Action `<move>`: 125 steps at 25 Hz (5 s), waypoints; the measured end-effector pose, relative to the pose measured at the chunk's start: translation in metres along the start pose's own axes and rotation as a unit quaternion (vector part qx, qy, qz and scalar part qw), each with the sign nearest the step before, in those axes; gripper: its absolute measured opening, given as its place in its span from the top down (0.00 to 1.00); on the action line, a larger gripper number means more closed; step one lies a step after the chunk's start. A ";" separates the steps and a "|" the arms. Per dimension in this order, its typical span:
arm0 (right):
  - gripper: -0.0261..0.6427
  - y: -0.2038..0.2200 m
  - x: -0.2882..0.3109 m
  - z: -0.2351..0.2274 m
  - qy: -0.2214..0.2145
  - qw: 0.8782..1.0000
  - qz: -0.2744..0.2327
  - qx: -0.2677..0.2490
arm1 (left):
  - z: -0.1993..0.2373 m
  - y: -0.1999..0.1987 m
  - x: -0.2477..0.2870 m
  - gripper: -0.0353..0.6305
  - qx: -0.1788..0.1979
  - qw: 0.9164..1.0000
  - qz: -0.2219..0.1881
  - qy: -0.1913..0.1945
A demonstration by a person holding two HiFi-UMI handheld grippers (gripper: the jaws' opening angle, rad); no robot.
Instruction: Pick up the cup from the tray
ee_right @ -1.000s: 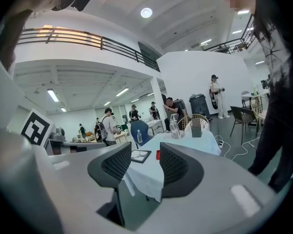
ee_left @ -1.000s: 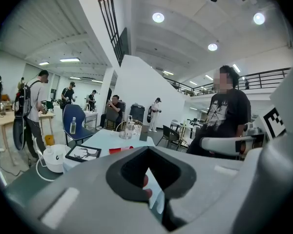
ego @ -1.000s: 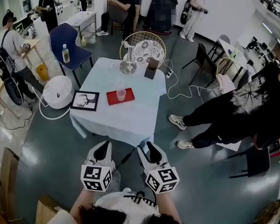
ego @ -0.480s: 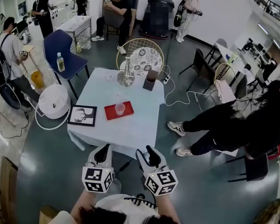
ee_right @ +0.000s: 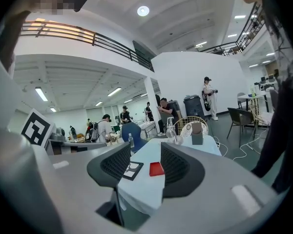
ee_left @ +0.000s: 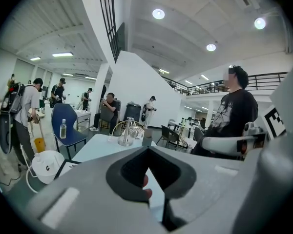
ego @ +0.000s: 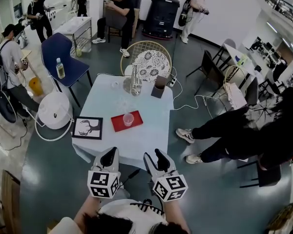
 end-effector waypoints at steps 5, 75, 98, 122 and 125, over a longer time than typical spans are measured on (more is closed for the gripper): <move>0.66 -0.004 0.020 0.002 0.011 1.000 -0.006 0.001 | 0.019 -0.006 0.019 0.95 0.007 1.000 0.007 0.016; 0.35 0.100 0.300 -0.105 -0.084 0.973 0.184 -0.108 | 0.109 0.077 0.246 0.95 -0.048 0.983 0.167 -0.067; 0.44 0.131 0.340 -0.115 -0.100 0.957 0.237 -0.133 | 0.120 0.104 0.265 0.95 -0.066 0.972 0.209 -0.087; 0.44 0.089 0.299 -0.105 -0.061 0.964 0.198 -0.168 | 0.101 0.082 0.253 0.95 -0.059 0.982 0.169 -0.058; 0.44 0.088 0.287 -0.109 -0.045 0.966 0.197 -0.162 | 0.093 0.079 0.251 0.95 -0.054 0.983 0.168 -0.046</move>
Point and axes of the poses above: the fingertips, and each gripper's own axes: x forward along the fingers, z to its left, y out of its underside, the point moved 5 cm from there along -x, backward along the fingers, and after that the axes turned 7 degrees about x, right-handed, at the moved point
